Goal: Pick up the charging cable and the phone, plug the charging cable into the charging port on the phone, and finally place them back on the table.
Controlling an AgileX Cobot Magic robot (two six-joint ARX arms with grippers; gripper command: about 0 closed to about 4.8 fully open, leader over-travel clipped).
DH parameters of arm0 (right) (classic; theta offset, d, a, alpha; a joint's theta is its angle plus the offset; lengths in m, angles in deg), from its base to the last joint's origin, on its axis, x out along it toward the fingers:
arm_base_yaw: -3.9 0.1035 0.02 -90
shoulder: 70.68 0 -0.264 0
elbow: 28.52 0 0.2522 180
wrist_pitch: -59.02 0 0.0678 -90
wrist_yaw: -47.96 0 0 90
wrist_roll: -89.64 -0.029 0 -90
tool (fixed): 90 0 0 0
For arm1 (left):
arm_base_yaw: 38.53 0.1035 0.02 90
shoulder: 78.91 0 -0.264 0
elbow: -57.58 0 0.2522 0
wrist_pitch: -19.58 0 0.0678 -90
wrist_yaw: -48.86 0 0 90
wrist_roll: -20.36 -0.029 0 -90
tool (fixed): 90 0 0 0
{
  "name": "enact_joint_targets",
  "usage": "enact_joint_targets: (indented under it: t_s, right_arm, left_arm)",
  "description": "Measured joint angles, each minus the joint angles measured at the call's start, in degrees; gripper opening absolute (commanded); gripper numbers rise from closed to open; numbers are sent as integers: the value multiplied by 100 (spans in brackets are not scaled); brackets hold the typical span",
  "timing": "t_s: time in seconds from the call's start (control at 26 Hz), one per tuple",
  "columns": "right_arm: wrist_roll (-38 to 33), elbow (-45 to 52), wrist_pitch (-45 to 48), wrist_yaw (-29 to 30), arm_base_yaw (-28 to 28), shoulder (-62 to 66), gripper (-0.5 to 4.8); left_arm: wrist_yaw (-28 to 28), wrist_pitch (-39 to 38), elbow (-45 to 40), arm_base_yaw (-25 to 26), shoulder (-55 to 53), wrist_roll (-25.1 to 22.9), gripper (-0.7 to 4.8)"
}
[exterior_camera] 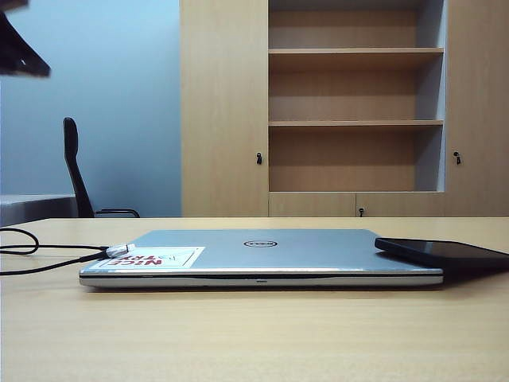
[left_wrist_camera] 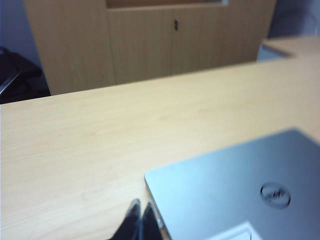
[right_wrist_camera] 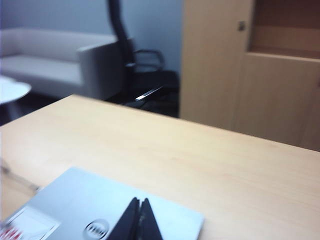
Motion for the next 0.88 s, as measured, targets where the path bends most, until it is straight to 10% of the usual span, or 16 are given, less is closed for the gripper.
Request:
enact_joint_targets:
  t_s: [0.77, 0.88]
  right_arm:
    - [164, 0, -1379, 7, 2092, -2, -6]
    - [164, 0, -1381, 9, 2090, 0, -6]
  left_arm:
    - [-4, -483, 2, -229, -1528, -1659, 1]
    - [-4, -516, 2, -229, -1746, -1661, 117]
